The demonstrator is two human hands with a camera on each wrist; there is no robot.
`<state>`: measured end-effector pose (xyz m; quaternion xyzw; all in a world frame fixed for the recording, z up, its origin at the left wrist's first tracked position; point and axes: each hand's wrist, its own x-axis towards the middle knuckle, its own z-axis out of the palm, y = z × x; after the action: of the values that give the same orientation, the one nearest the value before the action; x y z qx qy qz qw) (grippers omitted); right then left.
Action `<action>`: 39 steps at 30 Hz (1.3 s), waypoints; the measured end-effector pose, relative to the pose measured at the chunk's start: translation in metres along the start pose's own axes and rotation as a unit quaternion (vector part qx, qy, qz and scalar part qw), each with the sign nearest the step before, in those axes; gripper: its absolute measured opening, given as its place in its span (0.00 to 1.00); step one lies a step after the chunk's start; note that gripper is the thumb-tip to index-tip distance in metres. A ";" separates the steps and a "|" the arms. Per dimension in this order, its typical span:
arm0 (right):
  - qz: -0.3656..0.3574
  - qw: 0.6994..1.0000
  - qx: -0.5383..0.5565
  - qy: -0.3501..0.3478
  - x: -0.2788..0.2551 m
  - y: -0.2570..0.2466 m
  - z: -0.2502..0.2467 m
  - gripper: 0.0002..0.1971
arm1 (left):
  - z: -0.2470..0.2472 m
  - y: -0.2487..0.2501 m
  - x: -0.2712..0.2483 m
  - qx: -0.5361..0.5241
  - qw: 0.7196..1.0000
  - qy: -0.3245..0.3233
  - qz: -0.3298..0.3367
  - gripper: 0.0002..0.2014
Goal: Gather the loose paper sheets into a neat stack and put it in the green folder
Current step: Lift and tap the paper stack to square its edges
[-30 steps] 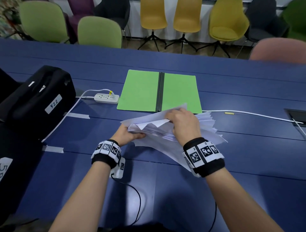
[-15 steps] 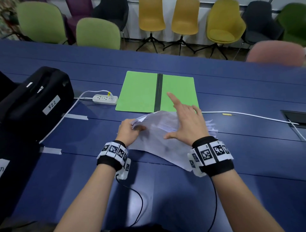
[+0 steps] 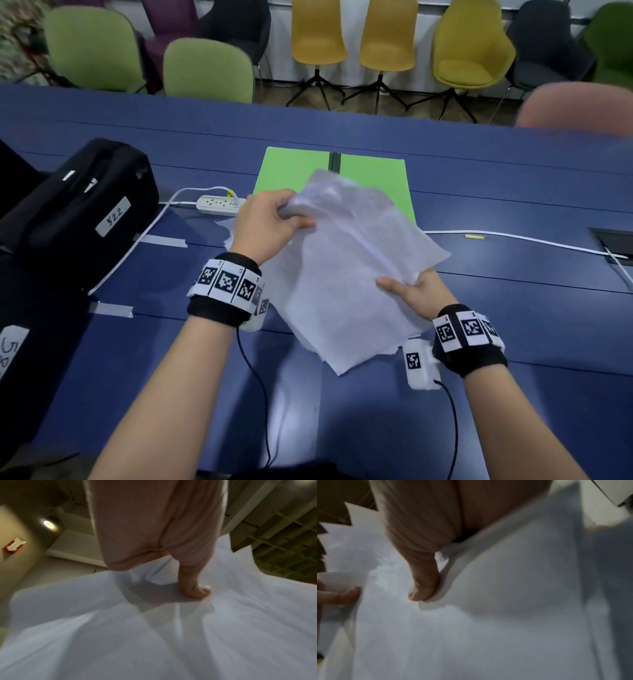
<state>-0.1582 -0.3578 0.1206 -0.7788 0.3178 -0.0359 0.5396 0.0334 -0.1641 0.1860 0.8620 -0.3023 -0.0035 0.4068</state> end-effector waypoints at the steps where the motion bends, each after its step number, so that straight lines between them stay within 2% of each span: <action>1: -0.011 1.000 0.022 0.003 -0.001 0.002 0.001 0.16 | 0.002 -0.010 0.002 -0.012 0.999 0.026 -0.016 0.22; 3: -0.009 0.997 0.071 0.012 -0.005 0.006 0.001 0.22 | 0.007 -0.039 0.000 0.014 0.994 0.052 -0.091 0.43; 5: 0.004 0.993 0.118 0.020 -0.010 0.014 0.001 0.18 | 0.015 -0.070 -0.017 0.002 0.973 0.062 -0.222 0.57; 6: 0.013 0.990 0.138 0.029 -0.014 0.016 0.001 0.15 | 0.022 -0.088 -0.029 -0.053 0.955 0.048 -0.288 0.60; 7: 0.023 0.986 0.158 0.041 -0.017 0.019 0.002 0.11 | 0.030 -0.103 -0.042 -0.155 0.927 0.010 -0.342 0.62; 8: 0.031 0.982 0.180 0.053 -0.020 0.021 0.004 0.10 | 0.040 -0.114 -0.057 -0.277 0.882 -0.054 -0.378 0.63; 9: 0.042 0.978 0.195 0.059 -0.019 0.029 0.005 0.10 | 0.051 -0.122 -0.071 -0.371 0.829 -0.127 -0.398 0.62; 10: 0.052 0.973 0.214 0.064 -0.022 0.030 0.008 0.12 | 0.058 -0.126 -0.083 -0.420 0.794 -0.184 -0.398 0.59; 11: 0.065 0.969 0.232 0.062 -0.022 0.034 0.012 0.12 | 0.064 -0.126 -0.091 -0.445 0.780 -0.217 -0.383 0.55; 12: 0.074 0.962 0.258 0.055 -0.024 0.034 0.015 0.13 | 0.068 -0.126 -0.096 -0.455 0.777 -0.227 -0.371 0.52; 14: 0.092 0.948 0.302 0.036 -0.024 0.043 0.018 0.23 | 0.073 -0.123 -0.098 -0.468 0.768 -0.234 -0.368 0.50; 16: 0.120 0.938 0.323 0.041 -0.026 0.050 0.021 0.25 | 0.075 -0.123 -0.095 -0.473 0.757 -0.244 -0.379 0.47; 17: 0.126 0.933 0.334 0.040 -0.026 0.057 0.023 0.24 | 0.077 -0.123 -0.093 -0.472 0.747 -0.253 -0.394 0.44; 20: 0.126 0.928 0.349 0.031 -0.026 0.062 0.033 0.34 | 0.089 -0.117 -0.097 -0.463 0.718 -0.256 -0.452 0.37; 23: 0.135 0.935 0.326 0.038 -0.018 0.059 0.035 0.16 | 0.101 -0.116 -0.107 -0.472 0.695 -0.234 -0.489 0.37; 24: 0.134 0.938 0.318 0.033 -0.013 0.056 0.034 0.16 | 0.103 -0.116 -0.110 -0.479 0.687 -0.239 -0.491 0.34; 26: 0.135 0.942 0.307 0.033 -0.005 0.052 0.031 0.31 | 0.105 -0.117 -0.113 -0.498 0.674 -0.244 -0.488 0.30; 27: 0.143 0.943 0.297 0.033 -0.003 0.048 0.030 0.41 | 0.105 -0.117 -0.113 -0.513 0.671 -0.236 -0.480 0.31; 28: 0.136 0.943 0.301 0.029 -0.002 0.043 0.028 0.48 | 0.103 -0.117 -0.111 -0.530 0.669 -0.227 -0.468 0.33; 29: 0.125 0.940 0.318 0.026 0.000 0.043 0.025 0.48 | 0.101 -0.116 -0.109 -0.548 0.667 -0.219 -0.454 0.34; 31: 0.112 0.934 0.339 0.008 -0.005 0.035 0.022 0.39 | 0.097 -0.120 -0.106 -0.570 0.669 -0.199 -0.434 0.33; 32: 0.107 0.934 0.340 0.008 -0.008 0.035 0.022 0.33 | 0.094 -0.124 -0.104 -0.563 0.680 -0.192 -0.428 0.34; 34: 0.138 0.931 0.336 0.019 -0.014 0.048 0.026 0.23 | 0.091 -0.134 -0.104 -0.510 0.727 -0.198 -0.415 0.41; 35: 0.173 0.928 0.329 0.031 -0.017 0.062 0.031 0.22 | 0.091 -0.139 -0.106 -0.458 0.759 -0.210 -0.412 0.42; 37: 0.250 0.928 0.276 0.028 -0.020 0.094 0.044 0.24 | 0.093 -0.152 -0.116 -0.345 0.809 -0.246 -0.407 0.32; 39: 0.324 0.932 0.161 -0.003 -0.024 0.122 0.057 0.33 | 0.099 -0.170 -0.134 -0.234 0.831 -0.297 -0.408 0.20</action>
<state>-0.2104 -0.3252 -0.0017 -0.5362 0.5412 0.0921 0.6412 -0.0129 -0.0803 -0.0316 0.7434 -0.0199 -0.4956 0.4487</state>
